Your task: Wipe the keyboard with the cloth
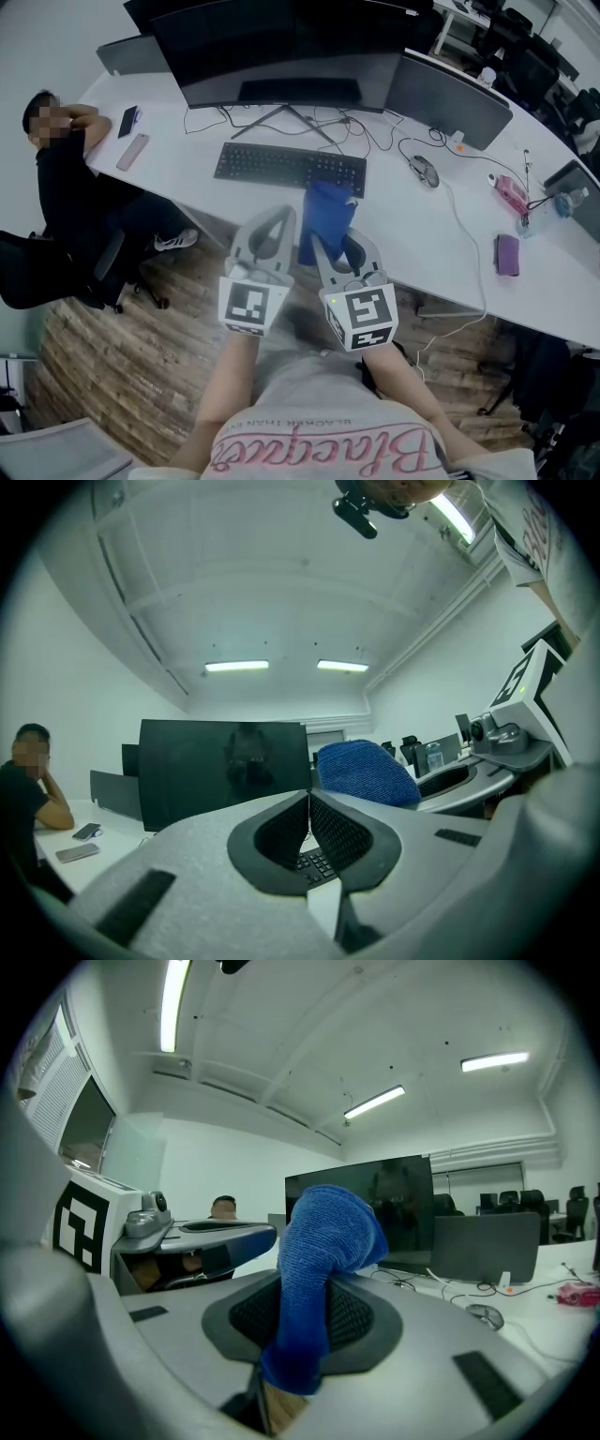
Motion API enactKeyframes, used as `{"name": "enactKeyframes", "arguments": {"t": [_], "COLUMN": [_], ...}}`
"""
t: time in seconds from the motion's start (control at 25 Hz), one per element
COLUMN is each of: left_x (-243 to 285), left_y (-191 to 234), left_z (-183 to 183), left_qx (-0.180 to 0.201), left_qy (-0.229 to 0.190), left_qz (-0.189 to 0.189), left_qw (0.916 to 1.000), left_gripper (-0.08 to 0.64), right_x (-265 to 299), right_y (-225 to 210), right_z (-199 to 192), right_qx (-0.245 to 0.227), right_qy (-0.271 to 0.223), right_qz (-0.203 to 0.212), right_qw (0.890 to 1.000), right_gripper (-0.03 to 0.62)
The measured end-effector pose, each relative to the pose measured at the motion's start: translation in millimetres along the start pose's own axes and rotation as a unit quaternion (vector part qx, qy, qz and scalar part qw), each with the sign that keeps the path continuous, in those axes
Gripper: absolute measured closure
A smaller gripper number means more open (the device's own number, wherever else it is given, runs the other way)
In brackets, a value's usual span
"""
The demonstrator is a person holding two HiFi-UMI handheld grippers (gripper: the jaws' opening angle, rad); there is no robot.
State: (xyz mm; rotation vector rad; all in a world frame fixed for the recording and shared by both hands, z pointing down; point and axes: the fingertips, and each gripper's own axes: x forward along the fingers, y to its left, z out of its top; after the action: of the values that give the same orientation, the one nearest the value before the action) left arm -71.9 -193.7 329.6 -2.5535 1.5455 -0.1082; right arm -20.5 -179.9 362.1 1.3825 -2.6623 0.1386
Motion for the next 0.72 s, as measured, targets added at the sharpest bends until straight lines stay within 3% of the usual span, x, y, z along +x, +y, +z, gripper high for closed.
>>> {"name": "enactKeyframes", "arguments": {"t": [0.72], "left_x": [66.8], "left_y": [160.8], "left_z": [-40.2], "left_qx": [-0.018], "left_qy": [0.007], "left_qz": [-0.011], "left_qw": [0.9998], "left_gripper": [0.554], "right_x": [166.0], "right_y": [15.7], "right_z": [19.5], "right_qx": [-0.004], "right_qy": [0.018], "right_qz": [-0.016], "right_qw": [1.000], "right_gripper": [0.499]}}
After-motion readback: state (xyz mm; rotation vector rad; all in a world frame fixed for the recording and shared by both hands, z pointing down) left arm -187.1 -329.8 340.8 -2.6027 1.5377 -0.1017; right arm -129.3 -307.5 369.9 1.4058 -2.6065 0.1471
